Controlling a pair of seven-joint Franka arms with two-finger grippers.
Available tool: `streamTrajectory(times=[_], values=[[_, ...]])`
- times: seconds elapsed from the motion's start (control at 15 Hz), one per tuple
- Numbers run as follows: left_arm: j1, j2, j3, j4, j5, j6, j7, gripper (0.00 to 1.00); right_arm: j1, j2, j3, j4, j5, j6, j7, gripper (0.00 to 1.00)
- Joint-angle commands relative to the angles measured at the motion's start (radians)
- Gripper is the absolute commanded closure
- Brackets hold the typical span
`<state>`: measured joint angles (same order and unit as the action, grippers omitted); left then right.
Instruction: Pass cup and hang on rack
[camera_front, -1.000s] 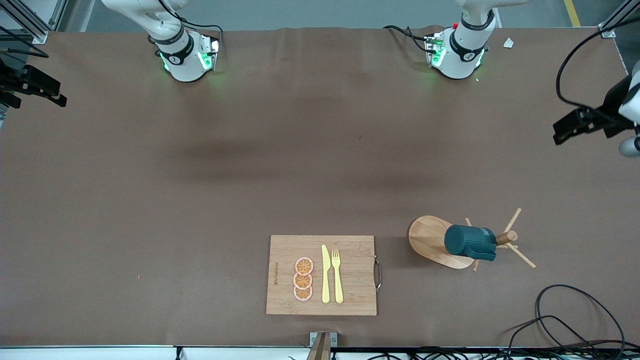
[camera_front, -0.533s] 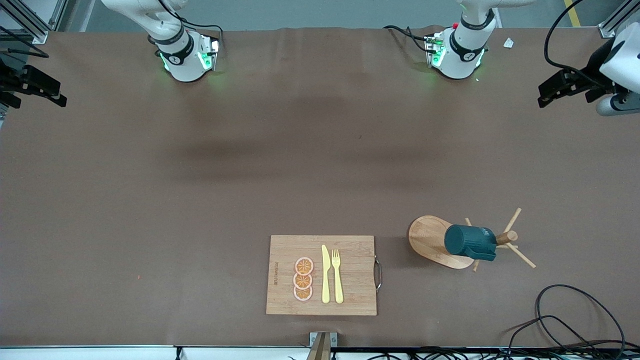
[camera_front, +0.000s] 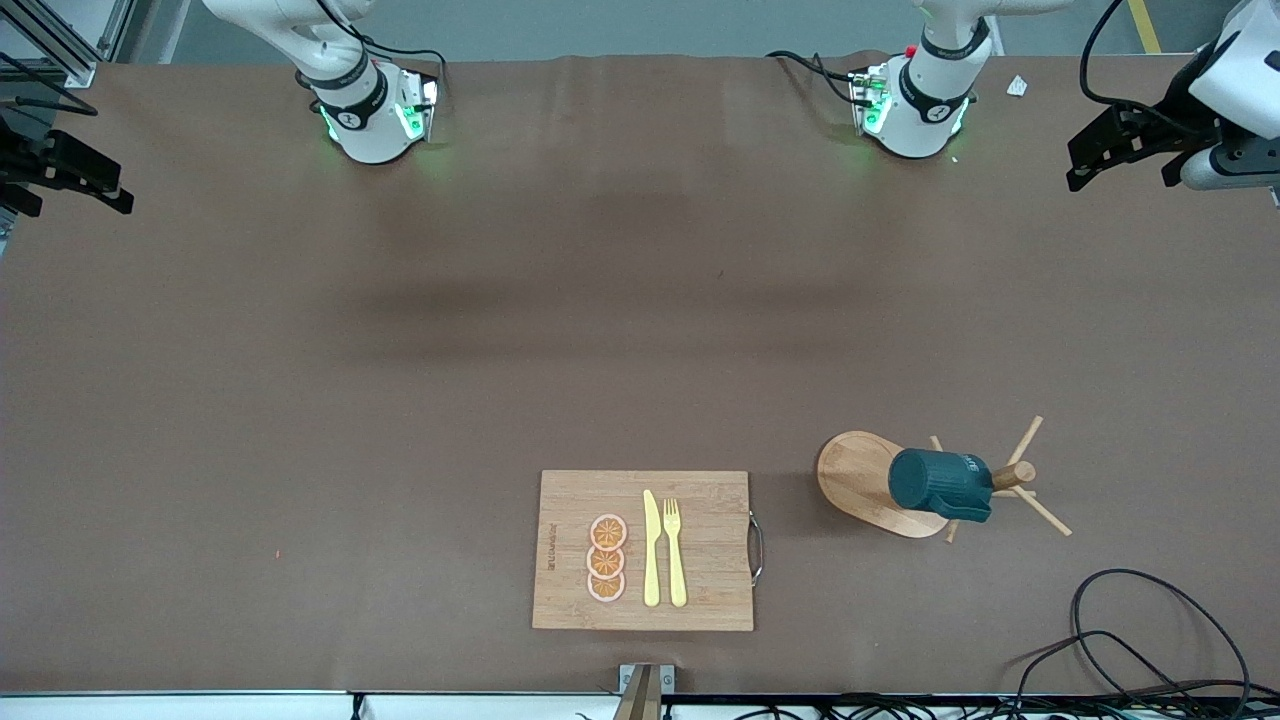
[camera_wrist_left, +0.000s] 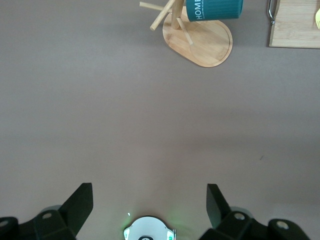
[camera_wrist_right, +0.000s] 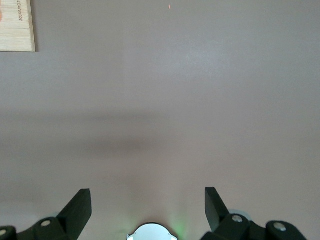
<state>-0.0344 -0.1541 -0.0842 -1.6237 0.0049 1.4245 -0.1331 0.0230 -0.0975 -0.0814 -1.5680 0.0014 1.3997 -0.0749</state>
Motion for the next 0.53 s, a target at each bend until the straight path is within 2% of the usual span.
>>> streamTrajectory(times=[0.0, 0.47], values=[[-0.004, 0.005, -0.002, 0.005, -0.005, 0.007, 0.020, 0.00, -0.005, -0.022, 0.005, -0.024, -0.017, 0.010, -0.014, 0.00], [-0.004, 0.013, -0.003, 0.021, -0.005, 0.004, 0.030, 0.00, -0.005, -0.022, 0.005, -0.024, -0.017, 0.010, -0.014, 0.00]])
